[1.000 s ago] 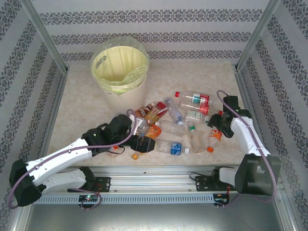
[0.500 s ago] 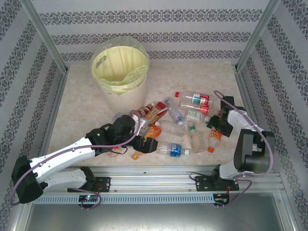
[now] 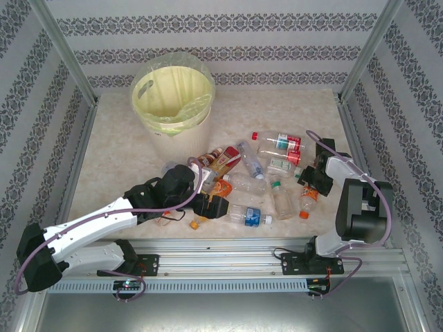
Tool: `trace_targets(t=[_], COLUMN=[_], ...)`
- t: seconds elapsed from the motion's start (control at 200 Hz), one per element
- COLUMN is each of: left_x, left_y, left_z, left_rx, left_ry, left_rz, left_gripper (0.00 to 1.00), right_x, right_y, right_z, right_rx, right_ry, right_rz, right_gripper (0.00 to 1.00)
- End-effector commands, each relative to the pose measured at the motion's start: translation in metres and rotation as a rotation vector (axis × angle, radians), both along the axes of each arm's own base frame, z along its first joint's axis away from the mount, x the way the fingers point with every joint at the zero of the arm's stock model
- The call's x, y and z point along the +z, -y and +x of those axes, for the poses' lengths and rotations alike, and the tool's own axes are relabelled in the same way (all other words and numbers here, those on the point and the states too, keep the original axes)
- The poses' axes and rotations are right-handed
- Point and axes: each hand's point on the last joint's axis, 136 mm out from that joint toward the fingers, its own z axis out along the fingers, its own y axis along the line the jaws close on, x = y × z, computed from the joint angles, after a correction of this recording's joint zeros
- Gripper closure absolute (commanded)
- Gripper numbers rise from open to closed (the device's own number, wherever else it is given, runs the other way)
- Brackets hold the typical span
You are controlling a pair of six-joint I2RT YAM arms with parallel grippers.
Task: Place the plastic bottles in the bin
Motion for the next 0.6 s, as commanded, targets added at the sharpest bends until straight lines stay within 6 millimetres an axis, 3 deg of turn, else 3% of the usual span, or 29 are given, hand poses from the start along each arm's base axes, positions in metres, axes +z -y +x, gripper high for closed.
trace_targets(t=[0.0, 0.255, 0.44, 0.595], left_x=[0.011, 0.017, 0.029, 0.041], left_y=[0.007, 0.010, 0.013, 0.024], left_z=[0.002, 0.005, 0.009, 0.015], left_rx=[0.005, 0.014, 0.014, 0.006], left_ry=[0.024, 0.037, 0.083, 0.115], left_rz=[-0.039, -0.064, -0.094, -0.159], left_gripper=[0.00, 0.00, 0.00, 0.00], right_x=[0.004, 0.029, 0.070, 0.110], right_y=[0.003, -0.006, -0.021, -0.054], right_z=[-0.001, -0.004, 0.000, 0.005], right_rx=[-0.003, 0.013, 0.069, 0.129], right_ry=[0.007, 0.098, 0.200, 0.320], right_rz=[-0.006, 0.001, 0.003, 0.106], right_gripper=[0.43, 0.45, 0.45, 0.45])
